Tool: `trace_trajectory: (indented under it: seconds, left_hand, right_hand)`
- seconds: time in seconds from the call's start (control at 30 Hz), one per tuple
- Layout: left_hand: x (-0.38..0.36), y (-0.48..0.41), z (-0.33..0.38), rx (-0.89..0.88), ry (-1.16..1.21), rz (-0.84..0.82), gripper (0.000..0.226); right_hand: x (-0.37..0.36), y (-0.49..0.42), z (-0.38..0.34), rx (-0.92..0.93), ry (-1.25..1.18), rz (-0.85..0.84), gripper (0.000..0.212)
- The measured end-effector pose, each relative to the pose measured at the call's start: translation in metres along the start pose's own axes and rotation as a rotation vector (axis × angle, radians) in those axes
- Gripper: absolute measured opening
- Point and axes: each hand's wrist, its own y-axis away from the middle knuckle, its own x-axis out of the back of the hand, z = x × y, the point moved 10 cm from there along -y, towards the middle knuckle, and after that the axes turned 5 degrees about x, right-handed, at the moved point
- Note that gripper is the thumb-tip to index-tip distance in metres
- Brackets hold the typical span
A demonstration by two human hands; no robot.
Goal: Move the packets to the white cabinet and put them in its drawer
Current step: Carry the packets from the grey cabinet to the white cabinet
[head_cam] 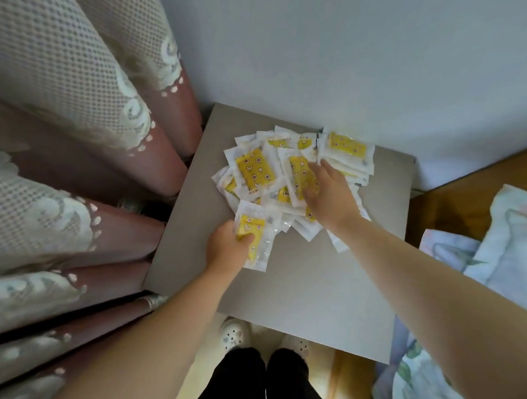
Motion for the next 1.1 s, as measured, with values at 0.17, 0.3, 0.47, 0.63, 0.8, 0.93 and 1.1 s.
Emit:
trace_trajectory:
  seconds: [0.17,0.3,0.47,0.63,0.8,0.93,1.1]
  left_hand:
    - [0.028,-0.006,0.040,-0.193,0.086,0.050,0.012]
    - [0.025,-0.041,0.082,-0.321,-0.099,0.075,0.027]
    - [-0.001,-0.072,0.086,-0.255,-0.492,-0.085,0.049]
    - [0.011,-0.069,0.088,-0.300,-0.562,-0.036,0.041]
    - [0.031,-0.054,0.083,-0.397,-0.541,0.073,0.028]
    - [0.029,-0.050,0.053,-0.426,-0.663,0.087,0.037]
    - [0.042,-0.053,0.018,-0.183,-0.474,0.145,0.080]
  right_hand:
    - [-0.024,0.003,-0.003,0.075,0.085,-0.103,0.046]
    - [-0.031,0.008,-0.003,0.148,0.072,-0.096,0.036]
    - [-0.032,0.007,0.002,0.113,0.069,-0.049,0.016]
    - [-0.027,0.011,0.011,-0.035,0.258,0.034,0.043]
    - [-0.027,0.003,0.013,-0.125,0.160,0.093,0.066]
    - [-0.024,0.002,0.028,-0.259,-0.060,0.050,0.015]
    - [-0.003,0.033,0.049,-0.535,-0.689,0.064,0.012]
